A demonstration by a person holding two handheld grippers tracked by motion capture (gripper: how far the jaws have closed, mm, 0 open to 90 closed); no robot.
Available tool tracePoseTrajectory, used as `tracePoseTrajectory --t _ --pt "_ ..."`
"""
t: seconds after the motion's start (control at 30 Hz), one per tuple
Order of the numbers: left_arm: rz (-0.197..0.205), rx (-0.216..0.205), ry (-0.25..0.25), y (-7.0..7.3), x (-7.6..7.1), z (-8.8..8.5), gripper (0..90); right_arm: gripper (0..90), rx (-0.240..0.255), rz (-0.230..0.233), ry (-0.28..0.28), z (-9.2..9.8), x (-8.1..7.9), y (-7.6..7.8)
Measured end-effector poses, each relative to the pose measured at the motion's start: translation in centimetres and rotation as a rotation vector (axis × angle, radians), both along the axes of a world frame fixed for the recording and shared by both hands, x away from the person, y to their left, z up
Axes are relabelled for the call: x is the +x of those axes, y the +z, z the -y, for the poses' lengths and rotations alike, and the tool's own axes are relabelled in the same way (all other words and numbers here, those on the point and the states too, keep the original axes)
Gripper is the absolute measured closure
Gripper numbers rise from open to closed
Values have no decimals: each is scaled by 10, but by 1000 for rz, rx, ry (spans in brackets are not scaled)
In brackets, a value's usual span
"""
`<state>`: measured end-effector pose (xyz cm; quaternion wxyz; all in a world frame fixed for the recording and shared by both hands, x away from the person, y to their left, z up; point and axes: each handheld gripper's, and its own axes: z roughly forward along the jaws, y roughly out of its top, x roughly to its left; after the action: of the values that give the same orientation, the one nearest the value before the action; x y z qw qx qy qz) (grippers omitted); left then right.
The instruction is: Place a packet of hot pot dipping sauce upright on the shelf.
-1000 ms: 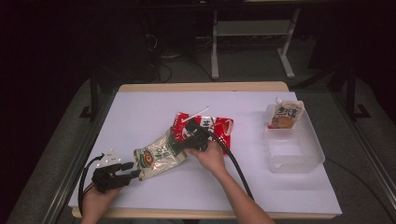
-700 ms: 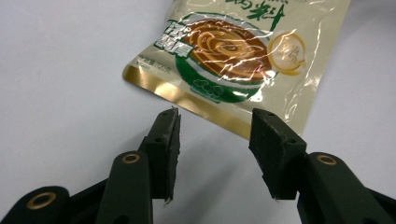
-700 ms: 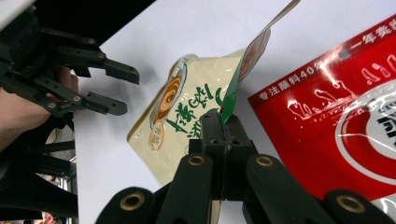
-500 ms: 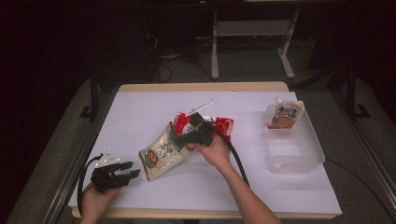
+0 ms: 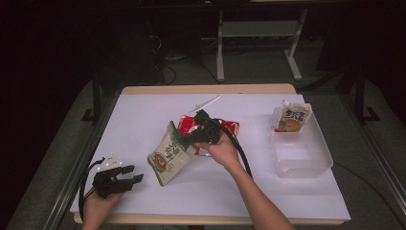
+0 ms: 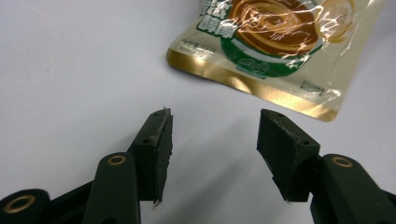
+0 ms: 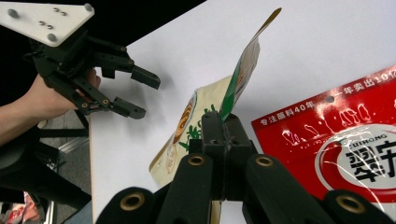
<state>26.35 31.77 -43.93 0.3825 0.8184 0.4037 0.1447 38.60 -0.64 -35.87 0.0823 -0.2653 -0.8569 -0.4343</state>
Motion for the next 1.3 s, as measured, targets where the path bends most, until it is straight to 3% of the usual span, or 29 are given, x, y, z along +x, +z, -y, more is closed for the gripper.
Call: tracePoseTrajectory --t 0.53,0.77,1.3 --pt "1 5 0 1 0 -3 430 900 2 36 38 3 -4 23" --pt "3 -12 17 1 0 -4 422 900 -14 64 64 6 -7 37" --pt "2 0 14 1 0 -7 416 900 -49 109 82 20 -10 59"
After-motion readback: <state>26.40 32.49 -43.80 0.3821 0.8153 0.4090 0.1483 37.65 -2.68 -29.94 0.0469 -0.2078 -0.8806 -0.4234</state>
